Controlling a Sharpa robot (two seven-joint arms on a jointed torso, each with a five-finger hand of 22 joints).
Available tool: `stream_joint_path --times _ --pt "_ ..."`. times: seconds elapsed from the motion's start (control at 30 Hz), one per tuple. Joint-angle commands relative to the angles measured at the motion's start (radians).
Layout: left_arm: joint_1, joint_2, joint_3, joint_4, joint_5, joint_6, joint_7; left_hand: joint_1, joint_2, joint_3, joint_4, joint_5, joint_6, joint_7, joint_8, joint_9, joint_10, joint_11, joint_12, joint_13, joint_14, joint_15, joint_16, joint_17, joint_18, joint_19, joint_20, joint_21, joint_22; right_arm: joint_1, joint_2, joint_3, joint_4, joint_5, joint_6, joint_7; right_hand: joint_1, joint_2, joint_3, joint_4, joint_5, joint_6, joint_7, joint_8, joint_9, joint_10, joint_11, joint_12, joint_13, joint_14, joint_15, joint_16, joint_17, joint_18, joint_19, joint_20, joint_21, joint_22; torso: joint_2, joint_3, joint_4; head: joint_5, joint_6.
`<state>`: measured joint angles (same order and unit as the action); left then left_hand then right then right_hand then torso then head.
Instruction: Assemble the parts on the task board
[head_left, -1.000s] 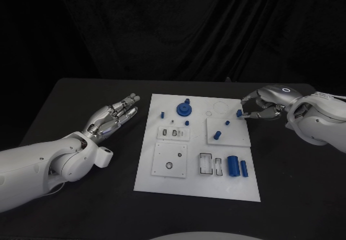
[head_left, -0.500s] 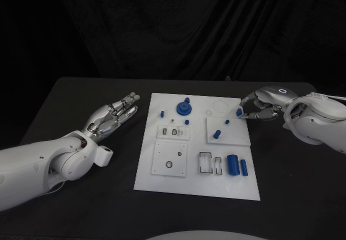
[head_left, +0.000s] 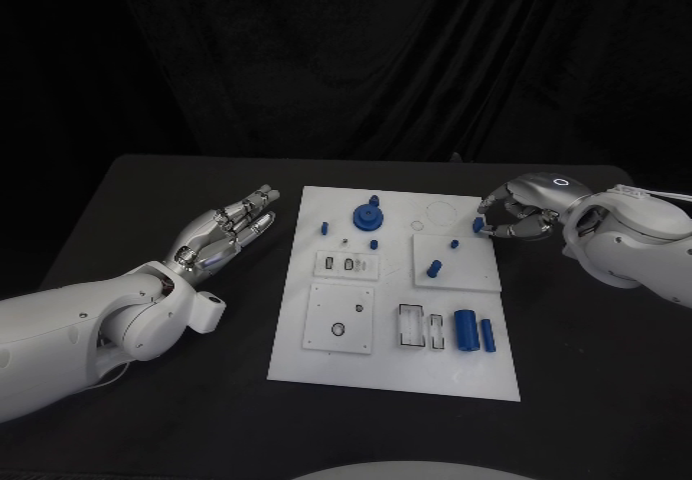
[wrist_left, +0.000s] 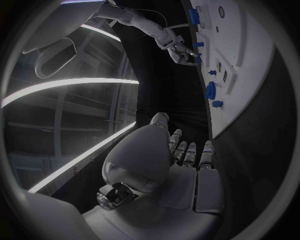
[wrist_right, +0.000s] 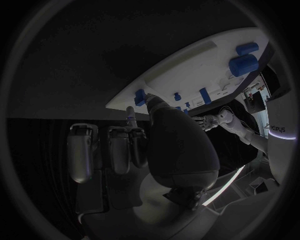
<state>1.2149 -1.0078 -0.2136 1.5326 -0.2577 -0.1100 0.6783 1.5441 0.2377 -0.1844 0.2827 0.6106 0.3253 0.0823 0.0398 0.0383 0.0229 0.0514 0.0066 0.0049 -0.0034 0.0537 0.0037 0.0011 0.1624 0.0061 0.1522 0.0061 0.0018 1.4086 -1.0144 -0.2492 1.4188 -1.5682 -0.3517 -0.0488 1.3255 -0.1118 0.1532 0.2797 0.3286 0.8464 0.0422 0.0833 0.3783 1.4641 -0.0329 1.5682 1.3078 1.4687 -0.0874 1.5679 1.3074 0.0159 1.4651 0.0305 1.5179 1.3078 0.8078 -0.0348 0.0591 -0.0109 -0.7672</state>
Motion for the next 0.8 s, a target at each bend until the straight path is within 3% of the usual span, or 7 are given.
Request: stream_joint_path --times 0.03,0.8 --pt "-0.001 0.002 0.001 0.0 -0.006 0.015 0.056 -0.008 -0.002 0.007 0.0 0.002 0.001 0.003 0.004 0.001 -0.003 0.007 -0.001 0.001 0.003 0.007 -0.004 -0.001 0.007 -0.001 0.008 -0.002 0.002 -0.004 0.002 0.0 -0.003 -0.003 -0.006 -0.008 0.006 0.001 0.007 0.0 0.005 0.008 0.002 0.003 -0.001 0.107 -0.002 0.003 0.263 0.102 -0.004 0.003 0.263 0.001 0.064 -0.007 -0.007 0.241 0.0 -0.0004 -0.0001 0.0 -0.001" --pt "-0.002 0.004 0.001 -0.004 -0.006 0.021 0.056 -0.008 -0.002 0.009 0.0 0.001 0.0 0.004 0.004 0.001 -0.003 0.008 -0.001 0.001 0.003 0.009 -0.004 -0.001 0.007 -0.001 0.009 -0.002 0.002 -0.02 0.027 0.001 -0.028 -0.002 -0.005 0.003 0.02 0.002 0.014 -0.008 0.027 0.013 0.001 0.004 -0.004 0.107 -0.003 0.003 0.263 0.102 -0.005 0.003 0.263 0.001 0.063 -0.008 -0.008 0.241 0.001 -0.0004 -0.0002 0.004 -0.005"
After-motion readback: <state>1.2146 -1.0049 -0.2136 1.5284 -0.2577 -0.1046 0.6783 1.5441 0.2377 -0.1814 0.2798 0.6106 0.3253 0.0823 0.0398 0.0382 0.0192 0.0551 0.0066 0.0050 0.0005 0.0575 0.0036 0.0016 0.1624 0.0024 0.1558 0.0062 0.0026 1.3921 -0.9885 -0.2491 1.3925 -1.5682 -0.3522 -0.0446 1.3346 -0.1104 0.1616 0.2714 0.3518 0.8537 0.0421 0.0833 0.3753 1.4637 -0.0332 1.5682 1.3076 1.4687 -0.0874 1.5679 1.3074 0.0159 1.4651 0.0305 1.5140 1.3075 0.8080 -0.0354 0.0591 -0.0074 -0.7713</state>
